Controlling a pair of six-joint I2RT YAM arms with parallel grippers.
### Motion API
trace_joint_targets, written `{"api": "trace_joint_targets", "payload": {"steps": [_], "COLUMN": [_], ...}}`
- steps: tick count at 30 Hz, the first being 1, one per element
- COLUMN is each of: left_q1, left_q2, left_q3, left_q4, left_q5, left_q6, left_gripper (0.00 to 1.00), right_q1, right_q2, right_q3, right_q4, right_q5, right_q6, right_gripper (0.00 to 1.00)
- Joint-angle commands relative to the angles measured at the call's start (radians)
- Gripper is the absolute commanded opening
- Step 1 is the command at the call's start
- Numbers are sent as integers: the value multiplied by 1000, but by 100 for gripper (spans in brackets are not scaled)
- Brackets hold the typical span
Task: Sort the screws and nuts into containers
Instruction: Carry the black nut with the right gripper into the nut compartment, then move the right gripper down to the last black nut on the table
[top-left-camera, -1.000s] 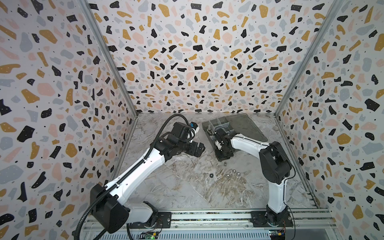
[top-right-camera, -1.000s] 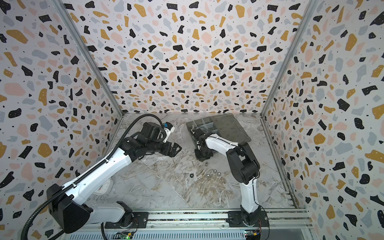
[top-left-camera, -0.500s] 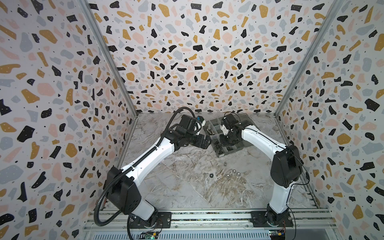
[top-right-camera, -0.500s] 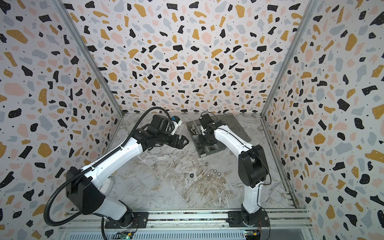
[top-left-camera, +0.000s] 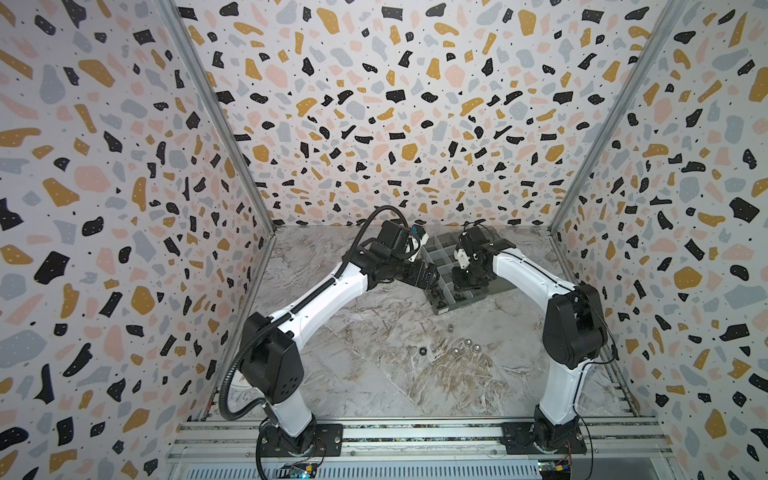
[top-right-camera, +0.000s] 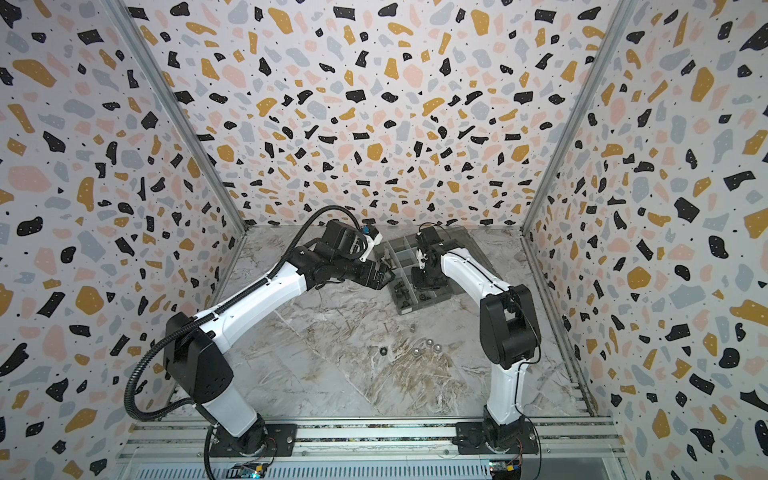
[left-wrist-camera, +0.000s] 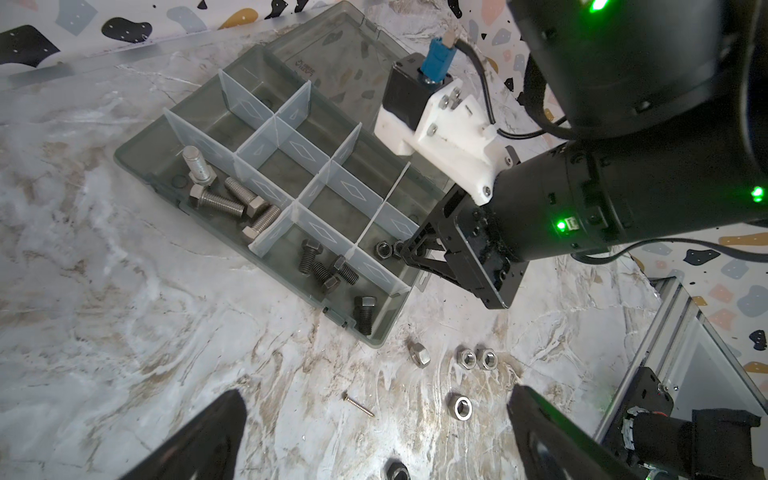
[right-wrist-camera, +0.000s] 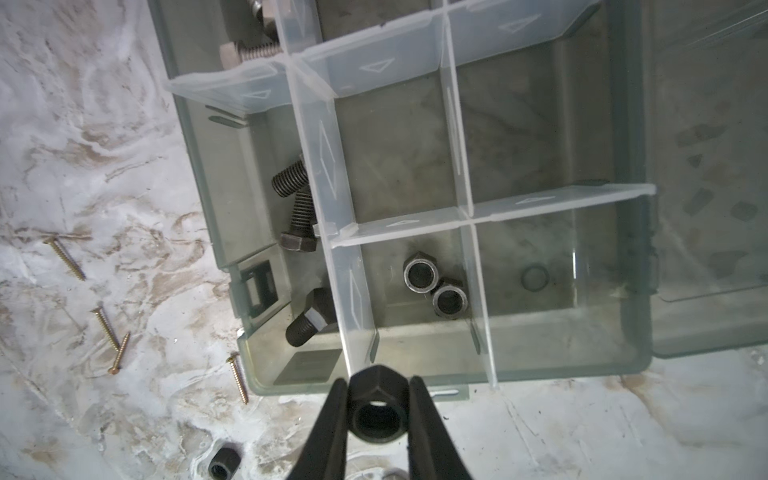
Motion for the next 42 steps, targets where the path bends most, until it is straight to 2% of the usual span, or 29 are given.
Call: {"api": "trace_joint_targets", "payload": {"steps": [1, 6, 12, 15, 22, 25, 33, 37, 42], "left_q1": [-3, -4, -4, -4, -11, -27, -81, -82, -88], "left_q2": [18, 29, 14, -44, -264, -389, -736, -828, -875], "left_q3": [46, 58, 76, 20, -211, -327, -619, -688, -691], "left_q4": [-1, -13, -60, -70, -98, -93, -37, -44, -73], "left_q5": [18, 14, 10, 0, -87, -115, -96, -75, -52], "left_q6": [5, 7, 4, 9, 19, -36, -238, -266, -274], "left_gripper": [100, 100, 100, 100, 100, 100, 100, 100, 100], "right_q1": [-9, -13, -5, 20, 134, 179, 294, 368, 435], "right_q2": [10, 8, -34, -81, -186, -228, -299, -285, -252], "right_q3": [-5, -14, 13, 1, -136, -206, -372, -424, -446], "right_q4": [-4, -4, -65, -78, -41, -17, 55, 109, 159], "right_q5": [-16, -16, -28, -33, -83, -107, -129, -117, -104], "right_q6": [-24, -29, -30, -23, -24, -24, 35, 101, 170], "right_gripper": [27, 44, 45, 45, 45, 45, 45, 45, 45]}}
